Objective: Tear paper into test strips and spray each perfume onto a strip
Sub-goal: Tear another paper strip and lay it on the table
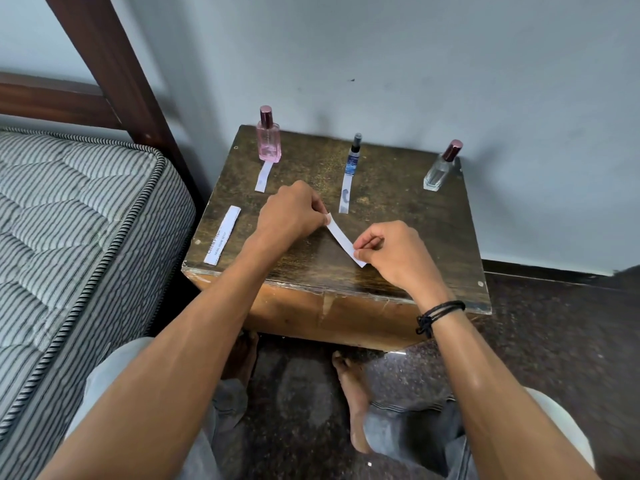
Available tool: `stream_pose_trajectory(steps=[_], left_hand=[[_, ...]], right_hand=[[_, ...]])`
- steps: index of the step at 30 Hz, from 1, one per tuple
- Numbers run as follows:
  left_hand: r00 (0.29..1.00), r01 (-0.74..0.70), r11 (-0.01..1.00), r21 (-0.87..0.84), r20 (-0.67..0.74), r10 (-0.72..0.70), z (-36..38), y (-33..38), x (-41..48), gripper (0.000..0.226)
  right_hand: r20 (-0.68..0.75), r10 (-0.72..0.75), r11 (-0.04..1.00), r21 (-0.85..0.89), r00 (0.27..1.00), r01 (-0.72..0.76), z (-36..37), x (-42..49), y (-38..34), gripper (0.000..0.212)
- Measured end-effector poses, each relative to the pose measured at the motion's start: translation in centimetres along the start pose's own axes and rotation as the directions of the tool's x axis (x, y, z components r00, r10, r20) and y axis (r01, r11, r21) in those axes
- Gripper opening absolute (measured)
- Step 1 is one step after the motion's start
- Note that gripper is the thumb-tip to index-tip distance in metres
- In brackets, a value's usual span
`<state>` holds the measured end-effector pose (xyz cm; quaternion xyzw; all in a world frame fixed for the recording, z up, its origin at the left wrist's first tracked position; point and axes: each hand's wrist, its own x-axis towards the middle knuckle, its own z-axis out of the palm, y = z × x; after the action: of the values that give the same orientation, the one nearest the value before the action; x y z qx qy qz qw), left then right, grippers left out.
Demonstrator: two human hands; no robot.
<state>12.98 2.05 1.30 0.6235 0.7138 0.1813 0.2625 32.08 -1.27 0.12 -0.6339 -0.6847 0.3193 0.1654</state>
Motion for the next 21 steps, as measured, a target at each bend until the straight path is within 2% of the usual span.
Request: stream_pose_trajectory(steps=[9,14,21], left_hand=[[1.000,-0.012,0.999,0.037,-0.021,0.012,0.3,0.1,0.1,0.004],[0.999,-0.020,0.999,0.044,-0.031,0.021,0.2,0.0,0.1,0.006],[0.999,-0.027,0.999,0.017,-0.046,0.028,-0.3,-0.1,0.3,0.003]], right_hand=[[0.031,-0.011,0.999,-0.031,0.999,0.012,0.1,0.2,0.6,0.012],[0.026,-0.004,1.000,0.015,1.000,0.003,-0.1,0.4,0.9,0.010],[-0.181,0.046,0.987,0.157,0.982,-0.017,-2.4,0.8,2.0,0.009]])
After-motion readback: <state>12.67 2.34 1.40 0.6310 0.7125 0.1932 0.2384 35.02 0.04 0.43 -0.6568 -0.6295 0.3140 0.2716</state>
